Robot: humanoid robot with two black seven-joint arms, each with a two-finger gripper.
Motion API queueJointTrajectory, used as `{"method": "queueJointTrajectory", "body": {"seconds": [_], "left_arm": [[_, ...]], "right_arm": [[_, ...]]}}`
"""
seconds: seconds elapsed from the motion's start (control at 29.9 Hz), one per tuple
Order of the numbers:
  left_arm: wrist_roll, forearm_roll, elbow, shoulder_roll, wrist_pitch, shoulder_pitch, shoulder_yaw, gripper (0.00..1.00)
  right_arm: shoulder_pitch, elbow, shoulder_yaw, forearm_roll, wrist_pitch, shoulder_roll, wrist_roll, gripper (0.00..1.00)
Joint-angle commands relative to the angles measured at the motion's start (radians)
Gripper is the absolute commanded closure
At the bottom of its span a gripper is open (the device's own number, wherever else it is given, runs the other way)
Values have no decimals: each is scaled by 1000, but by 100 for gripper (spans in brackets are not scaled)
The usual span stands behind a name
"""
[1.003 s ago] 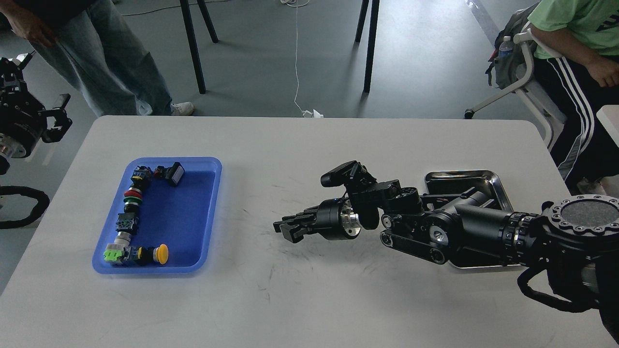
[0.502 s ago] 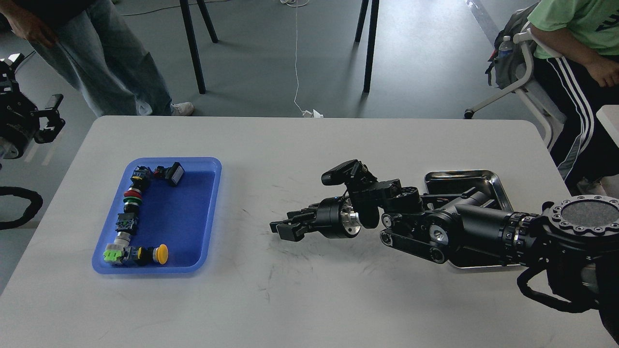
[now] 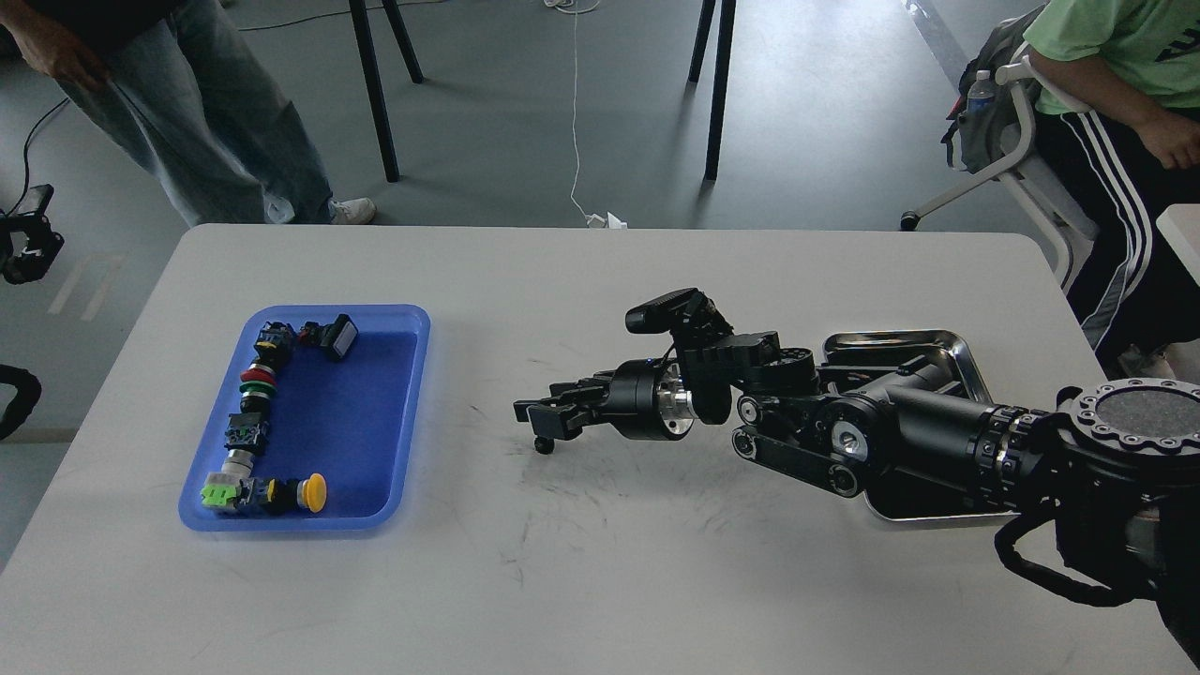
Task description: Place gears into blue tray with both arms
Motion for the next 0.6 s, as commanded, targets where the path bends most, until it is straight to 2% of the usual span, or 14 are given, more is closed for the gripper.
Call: {"method": "queueJointTrajectory", "body": {"seconds": [0.0,0.27,0.4,0.47,0.57], "left_arm": [[1,13,16,3,0,1,13,2],[-10,35,6,-3,0,-3,35,2],[-43,108,-17,0,0,-12,39,2],[-43,154,-30,9,0,-19,39,2],[-43,194,-50,11,0,-32,39,2]], "right_arm": [[0,-2,30,4,0,0,0,41],[0,-2,128,14,0,0,-3,39],[-25,-21,240,15,-1,0,-5,32],[-32,-43,308,17,-1,0,-5,31],[-43,-75,400,46,-1,0,-6,24]]}}
